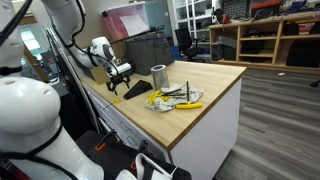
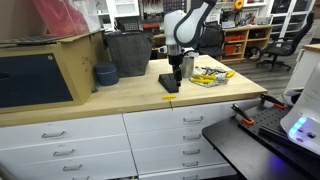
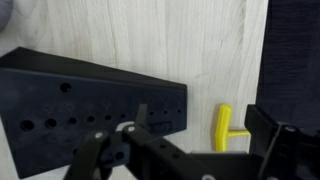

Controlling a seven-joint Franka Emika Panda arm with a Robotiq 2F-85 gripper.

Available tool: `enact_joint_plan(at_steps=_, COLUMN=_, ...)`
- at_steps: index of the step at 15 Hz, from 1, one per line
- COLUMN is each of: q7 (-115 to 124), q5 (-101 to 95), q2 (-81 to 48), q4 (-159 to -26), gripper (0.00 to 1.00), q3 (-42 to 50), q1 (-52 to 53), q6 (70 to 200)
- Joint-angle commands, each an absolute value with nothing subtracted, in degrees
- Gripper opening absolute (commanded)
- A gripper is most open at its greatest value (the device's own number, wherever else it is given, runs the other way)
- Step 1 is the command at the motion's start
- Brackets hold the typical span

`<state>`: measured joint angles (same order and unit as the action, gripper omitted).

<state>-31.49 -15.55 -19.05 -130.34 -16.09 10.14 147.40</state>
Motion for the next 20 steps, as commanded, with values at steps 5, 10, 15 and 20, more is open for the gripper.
enact_joint_plan(at_steps=5, q7=-40.53, q5=-8.97, q2=-19.84, q4=-129.29, gripper=1.00, q3=-19.38, q1=8.78, q6=144.40)
enact_joint_plan(at_steps=10, q7=-40.98, q5=-9.27, q2=-20.29, q4=-128.76, gripper=1.00, q3=-19.37, q1=9.21, q6=143.77)
enact_joint_plan(at_steps=15, q7=-40.53, q5=-9.84, q2=-20.42, q4=-129.04, gripper=0.66, q3=-19.11, q1=9.80, q6=143.86)
enact_joint_plan(at_steps=20, q7=-40.69, q5=-9.46, q2=-20.96, q4=-129.00, gripper=0.27, q3=-19.13, q1=9.48, q6=143.80)
